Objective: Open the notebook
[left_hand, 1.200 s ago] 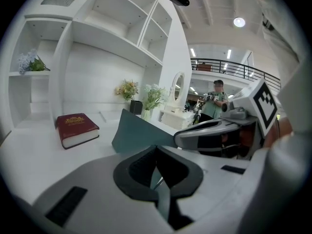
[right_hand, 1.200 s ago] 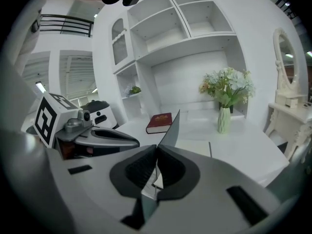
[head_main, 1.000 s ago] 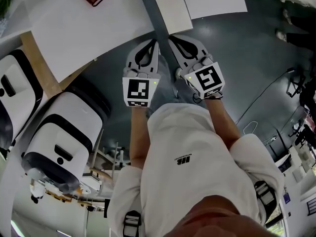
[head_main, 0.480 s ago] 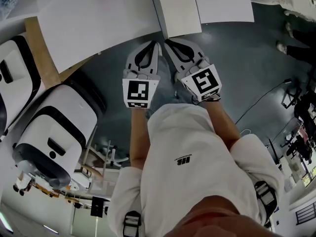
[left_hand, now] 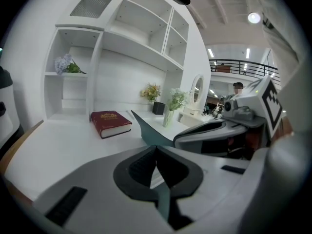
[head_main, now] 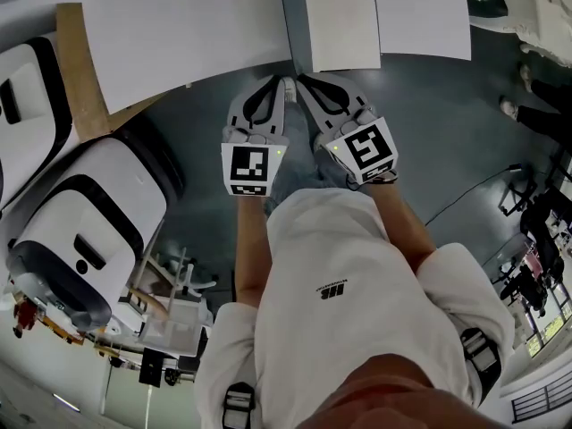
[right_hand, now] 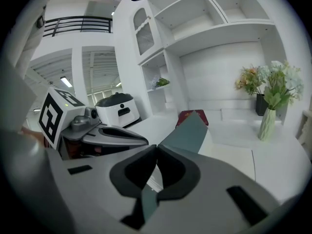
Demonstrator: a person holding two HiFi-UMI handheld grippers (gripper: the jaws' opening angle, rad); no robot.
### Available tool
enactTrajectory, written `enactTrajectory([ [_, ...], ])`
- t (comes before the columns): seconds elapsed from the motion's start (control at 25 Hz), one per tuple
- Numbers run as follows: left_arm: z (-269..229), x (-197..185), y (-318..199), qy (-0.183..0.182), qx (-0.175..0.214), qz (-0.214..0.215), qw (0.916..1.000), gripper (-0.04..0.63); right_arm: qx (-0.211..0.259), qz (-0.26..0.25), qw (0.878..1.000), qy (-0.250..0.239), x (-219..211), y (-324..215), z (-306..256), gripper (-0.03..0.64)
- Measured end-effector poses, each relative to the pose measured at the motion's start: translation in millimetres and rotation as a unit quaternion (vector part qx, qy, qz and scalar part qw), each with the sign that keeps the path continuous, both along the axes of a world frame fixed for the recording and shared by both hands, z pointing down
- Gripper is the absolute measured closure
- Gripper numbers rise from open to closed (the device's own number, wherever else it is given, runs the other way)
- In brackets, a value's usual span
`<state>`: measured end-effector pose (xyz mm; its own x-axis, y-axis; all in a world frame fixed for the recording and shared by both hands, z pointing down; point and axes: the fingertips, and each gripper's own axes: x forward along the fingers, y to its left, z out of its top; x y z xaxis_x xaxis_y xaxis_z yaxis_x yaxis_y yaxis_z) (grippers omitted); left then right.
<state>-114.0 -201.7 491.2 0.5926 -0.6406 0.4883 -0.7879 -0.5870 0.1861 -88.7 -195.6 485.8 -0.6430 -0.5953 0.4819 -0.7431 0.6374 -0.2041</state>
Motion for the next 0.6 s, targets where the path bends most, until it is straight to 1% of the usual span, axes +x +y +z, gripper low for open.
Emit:
enactTrajectory([
  [0.4,12.8,-33.3,0.8,-0.003,-0.013,-0.041,0.9991,0.595,-0.012,-0.038,0.999,0.007,-29.3,-1.7,21.5,0.612],
  [0.6,19.7,-46.8,-2.8,-0.005,-0.018,-0.049,0.9986,0.595,-0.020,-0.049,0.999,0.008,-44.3,-3.9,31.0,0.612],
])
